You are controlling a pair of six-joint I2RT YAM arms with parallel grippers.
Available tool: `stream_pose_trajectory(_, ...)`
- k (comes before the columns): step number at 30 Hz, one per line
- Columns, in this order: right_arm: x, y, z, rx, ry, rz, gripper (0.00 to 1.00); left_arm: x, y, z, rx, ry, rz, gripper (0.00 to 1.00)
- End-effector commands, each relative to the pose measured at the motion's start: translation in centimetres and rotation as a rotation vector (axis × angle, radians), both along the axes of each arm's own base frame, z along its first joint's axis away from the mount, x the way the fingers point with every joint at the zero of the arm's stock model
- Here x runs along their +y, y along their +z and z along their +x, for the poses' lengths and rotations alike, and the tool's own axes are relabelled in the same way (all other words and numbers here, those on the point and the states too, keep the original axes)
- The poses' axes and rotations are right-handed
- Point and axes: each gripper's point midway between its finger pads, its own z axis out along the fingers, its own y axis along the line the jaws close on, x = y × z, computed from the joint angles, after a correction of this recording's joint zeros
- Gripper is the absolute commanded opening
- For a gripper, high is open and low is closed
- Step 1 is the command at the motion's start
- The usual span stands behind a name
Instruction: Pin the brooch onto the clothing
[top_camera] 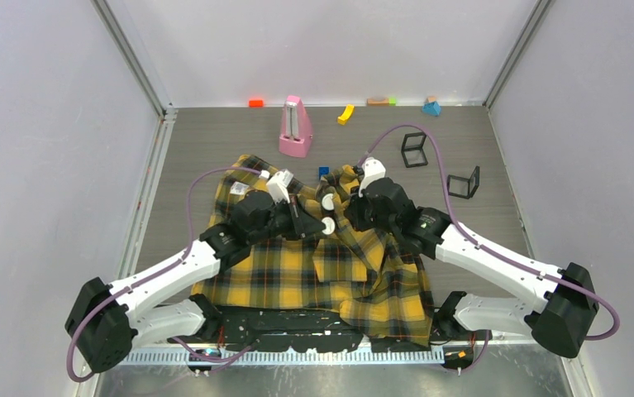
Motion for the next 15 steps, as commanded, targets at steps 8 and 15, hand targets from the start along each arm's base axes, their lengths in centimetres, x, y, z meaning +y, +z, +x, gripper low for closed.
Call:
stream_pose_trajectory(8, 2.4, 3.2, -1.4, -0.021, 0.113, 0.164, 0.01, -1.1, 1.1, 1.3, -0.032, 0.02, 0.06, 0.0)
stream_pose_trajectory(15, 3.4, 3.3, -2.8, 0.018, 0.189, 0.202, 0.01, -1.3, 1.0, 1.8, -0.036, 0.037, 0.08, 0.0)
